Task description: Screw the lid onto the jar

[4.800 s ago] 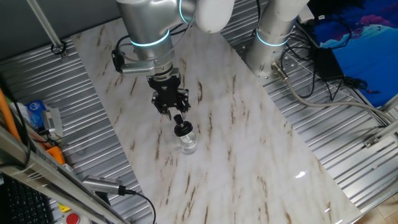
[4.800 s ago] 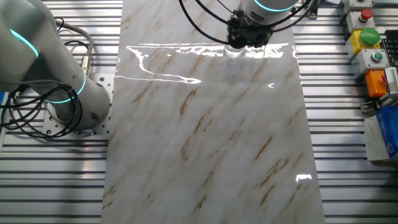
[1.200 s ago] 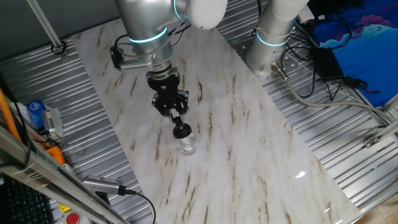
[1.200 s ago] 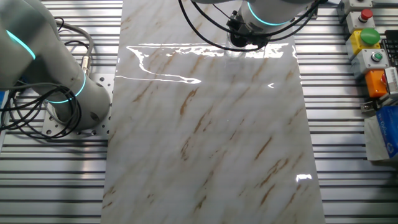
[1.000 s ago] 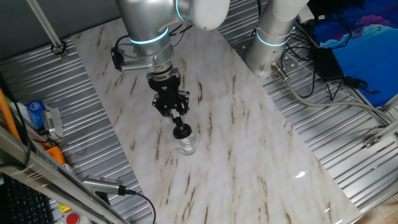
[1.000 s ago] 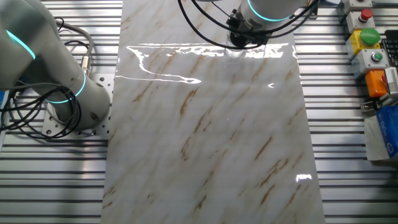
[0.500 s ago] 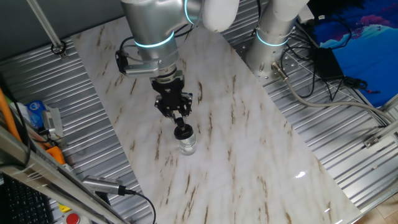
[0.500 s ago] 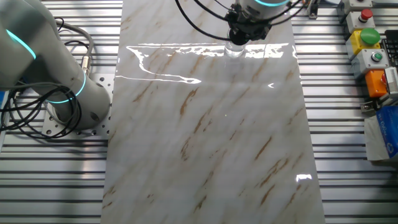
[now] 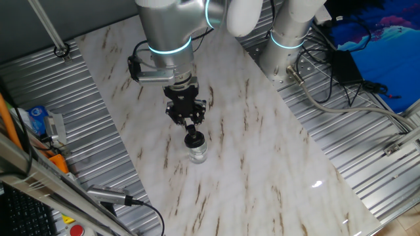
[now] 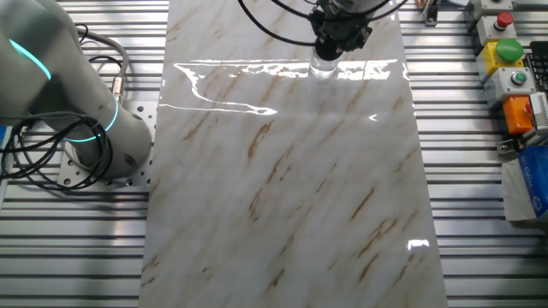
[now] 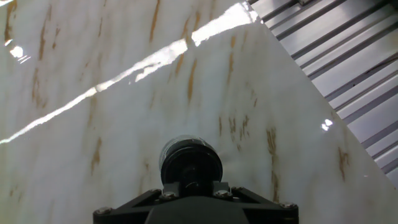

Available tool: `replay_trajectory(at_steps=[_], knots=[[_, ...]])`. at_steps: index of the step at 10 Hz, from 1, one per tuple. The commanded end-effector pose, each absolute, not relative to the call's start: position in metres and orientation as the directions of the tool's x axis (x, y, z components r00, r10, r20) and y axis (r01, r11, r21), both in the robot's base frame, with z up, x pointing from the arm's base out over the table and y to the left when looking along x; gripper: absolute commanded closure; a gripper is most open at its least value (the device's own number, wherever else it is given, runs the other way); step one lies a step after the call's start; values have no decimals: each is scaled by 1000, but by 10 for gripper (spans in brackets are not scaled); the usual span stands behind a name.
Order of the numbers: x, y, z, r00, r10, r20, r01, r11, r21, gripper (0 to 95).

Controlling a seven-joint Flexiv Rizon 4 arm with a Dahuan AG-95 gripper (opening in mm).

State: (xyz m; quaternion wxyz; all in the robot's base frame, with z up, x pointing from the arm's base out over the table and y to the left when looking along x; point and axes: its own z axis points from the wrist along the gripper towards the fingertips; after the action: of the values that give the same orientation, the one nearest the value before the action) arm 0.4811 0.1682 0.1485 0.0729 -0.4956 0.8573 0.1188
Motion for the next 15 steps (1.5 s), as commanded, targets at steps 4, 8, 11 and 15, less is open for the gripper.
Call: replay_trajectory(at_steps=[4,8,11,15], knots=[[480,172,150,-501,-846,-180,-865,493,88,950],[479,174,151,-529,-839,-130,-849,525,60,950],[478,175,152,-545,-831,-106,-838,544,47,950],[480,179,152,-574,-813,-98,-818,573,45,950]])
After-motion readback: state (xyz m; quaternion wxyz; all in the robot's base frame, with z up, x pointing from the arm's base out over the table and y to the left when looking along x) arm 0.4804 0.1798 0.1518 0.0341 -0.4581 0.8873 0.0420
